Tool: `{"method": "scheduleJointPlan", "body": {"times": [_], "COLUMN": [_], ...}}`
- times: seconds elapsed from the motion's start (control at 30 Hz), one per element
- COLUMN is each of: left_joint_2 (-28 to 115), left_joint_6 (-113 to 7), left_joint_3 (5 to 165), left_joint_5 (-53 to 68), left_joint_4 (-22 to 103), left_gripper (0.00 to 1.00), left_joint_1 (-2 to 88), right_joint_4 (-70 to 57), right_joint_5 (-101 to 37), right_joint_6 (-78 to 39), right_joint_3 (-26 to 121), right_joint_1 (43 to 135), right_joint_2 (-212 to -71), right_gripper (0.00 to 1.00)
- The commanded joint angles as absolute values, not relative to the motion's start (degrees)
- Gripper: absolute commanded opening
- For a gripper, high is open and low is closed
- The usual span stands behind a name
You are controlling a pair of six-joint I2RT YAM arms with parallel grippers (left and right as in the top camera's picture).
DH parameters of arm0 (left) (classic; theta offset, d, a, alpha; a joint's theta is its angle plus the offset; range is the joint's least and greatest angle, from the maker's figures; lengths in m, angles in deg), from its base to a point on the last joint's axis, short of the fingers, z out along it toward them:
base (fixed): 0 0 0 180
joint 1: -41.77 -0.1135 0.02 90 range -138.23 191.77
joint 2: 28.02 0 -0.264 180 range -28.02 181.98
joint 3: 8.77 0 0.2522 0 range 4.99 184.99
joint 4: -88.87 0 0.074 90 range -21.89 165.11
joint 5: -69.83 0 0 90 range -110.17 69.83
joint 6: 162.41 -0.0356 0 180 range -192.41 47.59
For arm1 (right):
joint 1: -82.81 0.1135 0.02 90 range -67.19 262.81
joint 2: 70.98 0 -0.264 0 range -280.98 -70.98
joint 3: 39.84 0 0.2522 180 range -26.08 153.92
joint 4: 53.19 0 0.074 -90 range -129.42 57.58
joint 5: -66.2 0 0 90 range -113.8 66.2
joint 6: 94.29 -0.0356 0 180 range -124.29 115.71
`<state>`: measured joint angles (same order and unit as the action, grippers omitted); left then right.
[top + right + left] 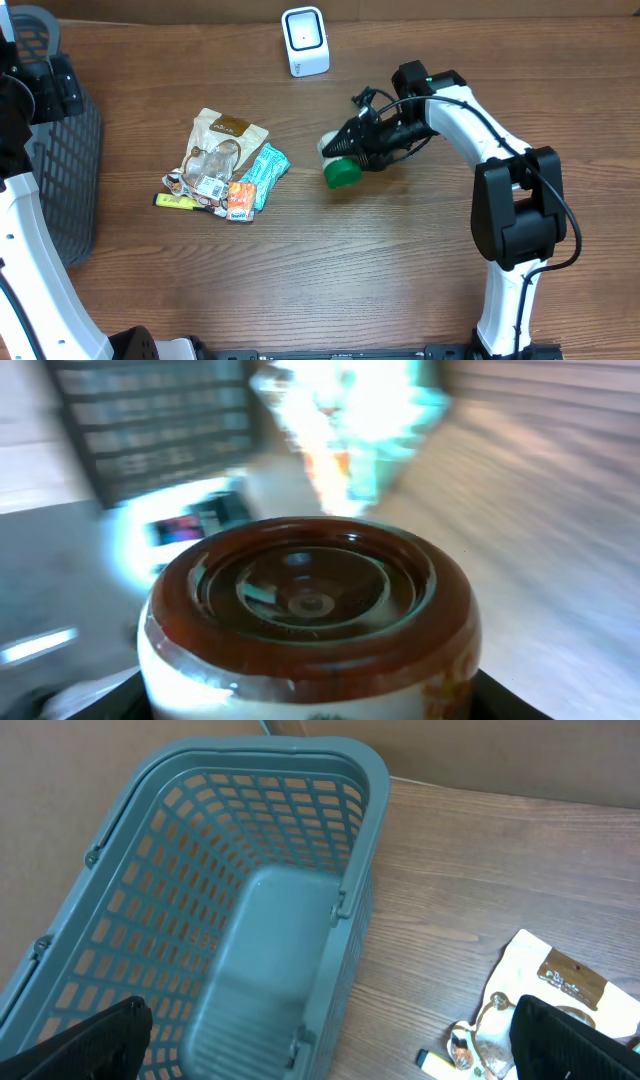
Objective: Scan the item barcode
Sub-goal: 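Lift the jar and carry it toward the back right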
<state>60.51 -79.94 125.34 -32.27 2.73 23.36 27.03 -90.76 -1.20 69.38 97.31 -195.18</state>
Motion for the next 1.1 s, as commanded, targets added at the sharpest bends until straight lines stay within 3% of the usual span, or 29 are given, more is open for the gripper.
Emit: {"method": "scheduleJointPlan", "body": {"times": [0.0, 0.17, 0.33, 0.57, 1.07], "left_joint_2": [60.8, 60.8, 60.8, 60.8, 60.8], "left_joint_6": [-80.8, -80.8, -80.8, -80.8, -80.8], "left_joint_3": [125.6, 125.6, 125.6, 125.6, 125.6], "left_joint_5": [-32.6, -32.6, -32.6, -32.6, -32.6], "left_joint_4": [2.9, 2.9, 2.9, 2.9, 2.9], "left_gripper": [1.0, 1.0, 1.0, 1.0, 1.0], "left_joint_1": [23.1, 23.1, 23.1, 23.1, 23.1], "right_joint_4": [26.9, 26.5, 26.5, 26.6, 27.9], "right_joint_5": [-109.7, -113.8, -113.8, -113.8, -113.8], "right_joint_6": [0.7, -7.0, -19.0, -30.1, -26.3], "right_joint_3": [71.2, 71.5, 71.5, 71.5, 76.6], "right_joint_1": [96.0, 95.5, 95.4, 95.3, 93.8], "right_joint_2": [-194.8, -194.8, -194.8, -194.8, -185.3], "right_gripper": [0.59, 0.54, 0.37, 0.52, 0.53]}}
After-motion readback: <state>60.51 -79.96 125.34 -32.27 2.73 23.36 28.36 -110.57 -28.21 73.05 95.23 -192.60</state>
